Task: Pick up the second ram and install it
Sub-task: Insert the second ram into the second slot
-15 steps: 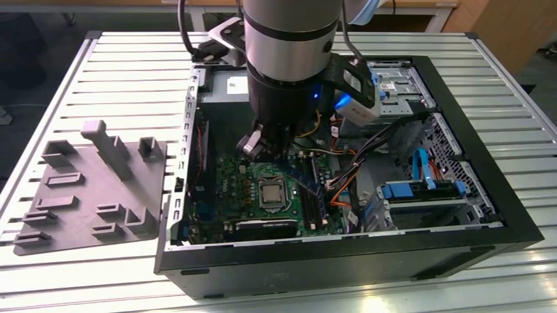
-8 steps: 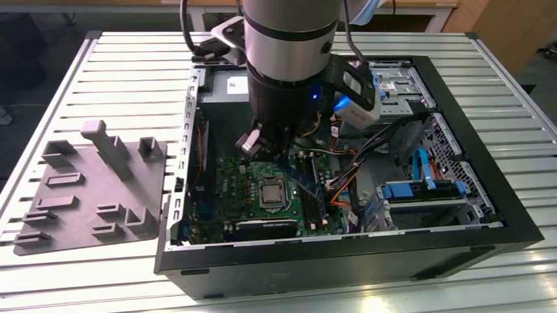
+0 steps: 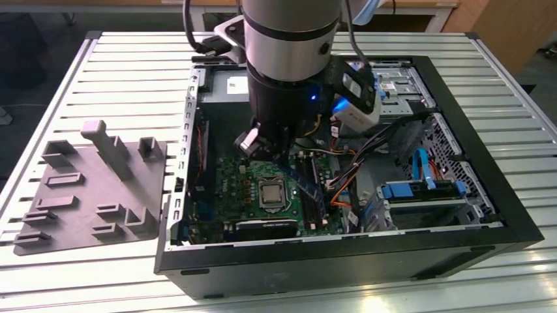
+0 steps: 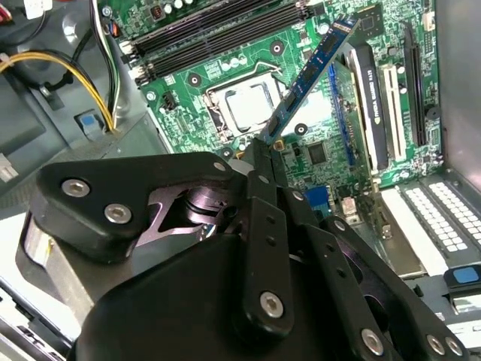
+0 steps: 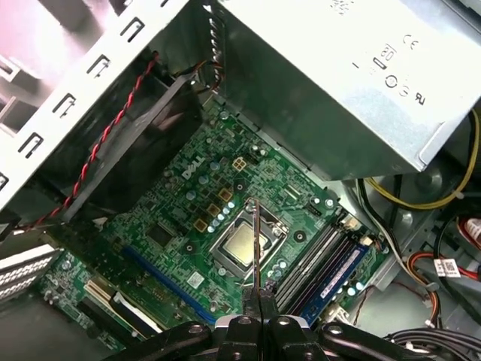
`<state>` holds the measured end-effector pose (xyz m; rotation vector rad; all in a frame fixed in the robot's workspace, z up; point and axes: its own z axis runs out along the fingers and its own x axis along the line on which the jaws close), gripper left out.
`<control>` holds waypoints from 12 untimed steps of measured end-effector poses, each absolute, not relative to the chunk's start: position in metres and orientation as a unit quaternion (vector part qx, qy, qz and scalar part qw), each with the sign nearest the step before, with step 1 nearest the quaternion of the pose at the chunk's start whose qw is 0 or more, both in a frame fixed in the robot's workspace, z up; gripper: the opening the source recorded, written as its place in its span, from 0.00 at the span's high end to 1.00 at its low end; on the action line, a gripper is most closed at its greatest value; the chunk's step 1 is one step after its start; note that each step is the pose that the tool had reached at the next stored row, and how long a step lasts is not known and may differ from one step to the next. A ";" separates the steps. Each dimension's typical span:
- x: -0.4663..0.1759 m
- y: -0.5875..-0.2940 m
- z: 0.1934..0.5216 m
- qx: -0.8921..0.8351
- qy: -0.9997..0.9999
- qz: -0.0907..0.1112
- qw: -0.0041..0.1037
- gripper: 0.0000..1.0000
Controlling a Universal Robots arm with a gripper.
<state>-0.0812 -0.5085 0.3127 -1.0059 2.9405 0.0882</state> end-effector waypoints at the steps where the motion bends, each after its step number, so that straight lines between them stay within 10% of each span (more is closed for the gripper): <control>1: -0.081 -0.509 0.313 -0.320 0.947 0.028 0.016 0.88; 12: -0.081 -0.509 0.313 -0.283 0.959 0.028 0.018 0.88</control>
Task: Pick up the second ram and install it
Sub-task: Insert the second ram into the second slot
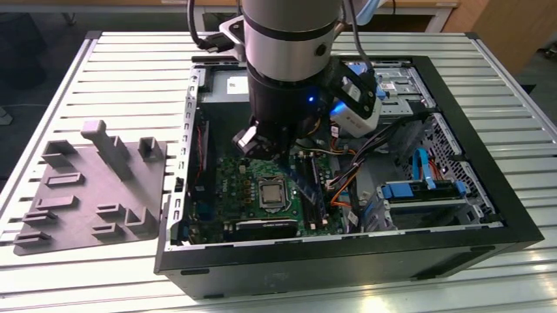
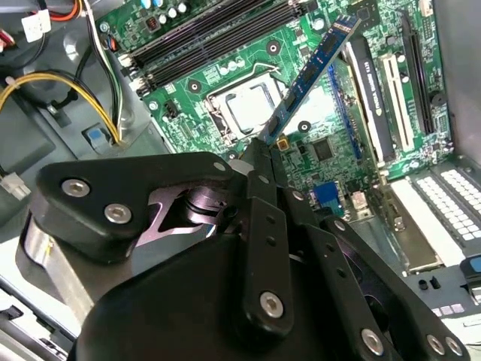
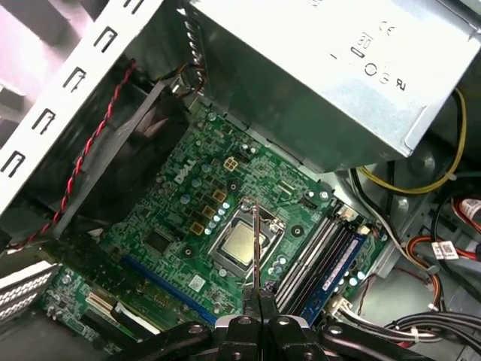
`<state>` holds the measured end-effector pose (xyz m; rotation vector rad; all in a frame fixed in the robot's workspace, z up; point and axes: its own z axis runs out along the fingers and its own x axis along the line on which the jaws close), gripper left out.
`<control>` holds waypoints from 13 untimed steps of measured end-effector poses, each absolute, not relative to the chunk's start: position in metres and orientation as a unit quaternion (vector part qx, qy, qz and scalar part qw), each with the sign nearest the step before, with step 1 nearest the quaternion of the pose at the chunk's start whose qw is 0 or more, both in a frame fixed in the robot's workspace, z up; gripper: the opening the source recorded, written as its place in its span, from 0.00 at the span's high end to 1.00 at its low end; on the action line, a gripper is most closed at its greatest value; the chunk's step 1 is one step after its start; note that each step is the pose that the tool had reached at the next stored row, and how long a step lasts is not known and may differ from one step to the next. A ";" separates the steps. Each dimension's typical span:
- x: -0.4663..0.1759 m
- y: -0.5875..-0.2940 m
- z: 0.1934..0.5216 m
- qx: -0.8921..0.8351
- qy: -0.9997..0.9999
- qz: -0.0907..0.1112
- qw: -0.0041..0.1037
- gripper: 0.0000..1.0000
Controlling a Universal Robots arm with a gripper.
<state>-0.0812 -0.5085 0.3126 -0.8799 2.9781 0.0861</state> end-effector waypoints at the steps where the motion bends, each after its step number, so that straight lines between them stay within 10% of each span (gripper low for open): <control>1: -0.081 -0.509 0.313 -0.279 0.960 0.028 0.018 0.88; 13: -0.081 -0.509 0.313 -0.231 0.972 0.027 0.019 0.88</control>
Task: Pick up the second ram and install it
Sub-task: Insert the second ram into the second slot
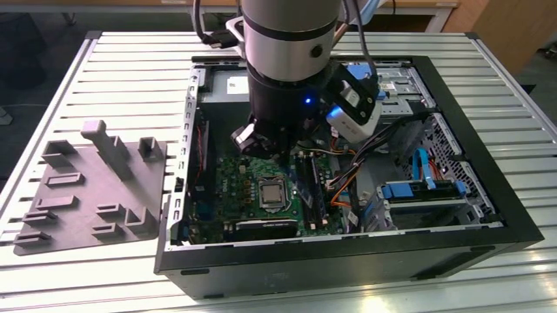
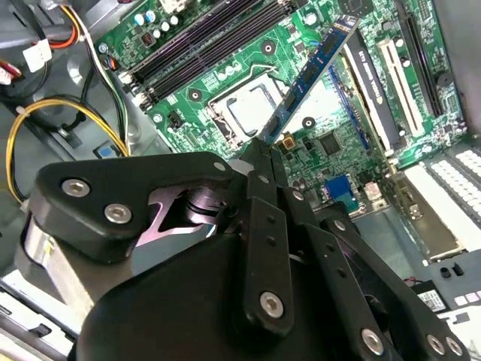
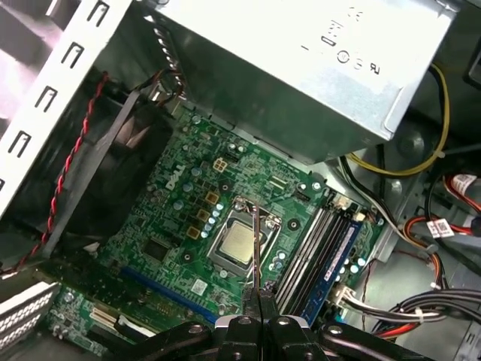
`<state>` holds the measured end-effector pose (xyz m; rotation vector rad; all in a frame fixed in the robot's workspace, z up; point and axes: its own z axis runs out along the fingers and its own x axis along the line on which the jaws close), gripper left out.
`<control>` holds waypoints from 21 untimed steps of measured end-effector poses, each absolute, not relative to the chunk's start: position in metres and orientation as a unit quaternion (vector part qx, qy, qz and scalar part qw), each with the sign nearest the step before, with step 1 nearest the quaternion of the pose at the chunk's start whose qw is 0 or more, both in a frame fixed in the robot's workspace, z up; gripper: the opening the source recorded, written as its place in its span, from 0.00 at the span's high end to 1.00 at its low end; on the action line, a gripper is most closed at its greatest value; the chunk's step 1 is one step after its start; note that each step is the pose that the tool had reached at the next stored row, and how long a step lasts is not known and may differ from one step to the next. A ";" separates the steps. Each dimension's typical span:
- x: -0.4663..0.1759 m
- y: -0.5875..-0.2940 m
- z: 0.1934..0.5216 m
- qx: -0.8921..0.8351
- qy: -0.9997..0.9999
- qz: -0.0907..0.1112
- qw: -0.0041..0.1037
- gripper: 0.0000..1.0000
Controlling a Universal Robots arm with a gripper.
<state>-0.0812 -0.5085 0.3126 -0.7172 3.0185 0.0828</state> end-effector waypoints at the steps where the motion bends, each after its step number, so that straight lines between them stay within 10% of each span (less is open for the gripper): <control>1: -0.081 -0.509 0.313 -0.227 0.973 0.027 0.019 0.88; 21: -0.081 -0.509 0.312 -0.150 0.988 0.025 0.021 0.88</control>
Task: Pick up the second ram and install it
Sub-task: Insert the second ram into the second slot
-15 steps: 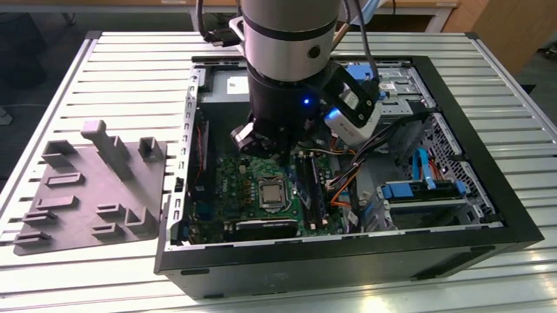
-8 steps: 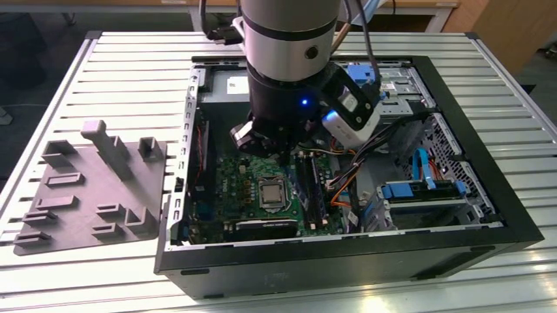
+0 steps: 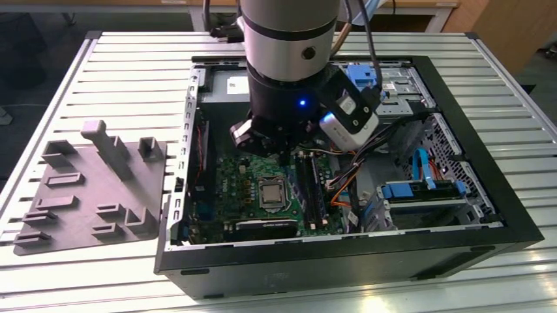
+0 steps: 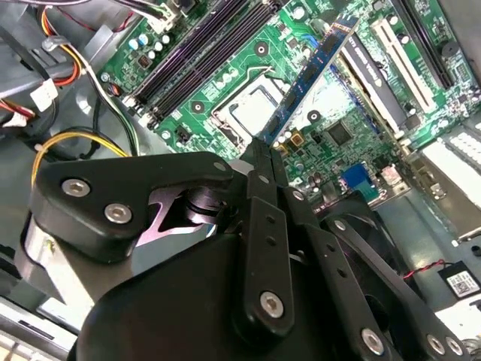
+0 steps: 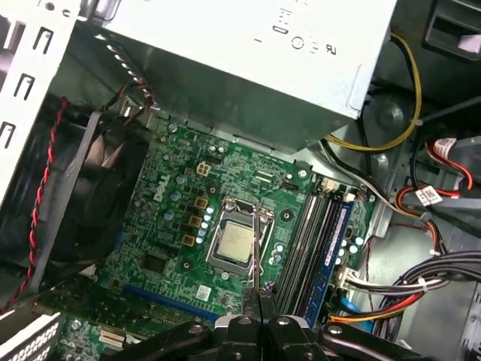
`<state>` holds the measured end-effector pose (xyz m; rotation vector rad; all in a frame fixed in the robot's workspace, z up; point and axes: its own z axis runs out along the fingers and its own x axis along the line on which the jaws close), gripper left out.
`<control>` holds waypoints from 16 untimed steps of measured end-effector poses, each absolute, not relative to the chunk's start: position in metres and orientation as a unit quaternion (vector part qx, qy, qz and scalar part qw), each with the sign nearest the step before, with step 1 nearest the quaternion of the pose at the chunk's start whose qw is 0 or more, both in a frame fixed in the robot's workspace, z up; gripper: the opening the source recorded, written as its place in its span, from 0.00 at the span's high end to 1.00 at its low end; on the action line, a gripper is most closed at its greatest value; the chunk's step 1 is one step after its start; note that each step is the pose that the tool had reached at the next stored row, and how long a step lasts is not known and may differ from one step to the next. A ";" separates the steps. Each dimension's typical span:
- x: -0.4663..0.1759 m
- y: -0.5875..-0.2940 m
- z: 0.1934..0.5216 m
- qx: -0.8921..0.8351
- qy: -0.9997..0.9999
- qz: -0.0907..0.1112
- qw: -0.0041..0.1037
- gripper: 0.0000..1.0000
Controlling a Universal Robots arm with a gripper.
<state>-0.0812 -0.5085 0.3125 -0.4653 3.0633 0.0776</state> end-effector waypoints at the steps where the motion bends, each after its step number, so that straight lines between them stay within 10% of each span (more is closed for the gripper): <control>1: -0.081 -0.509 0.312 -0.146 0.989 0.025 0.021 0.88; 16: -0.081 -0.509 0.312 -0.086 0.996 0.024 0.023 0.88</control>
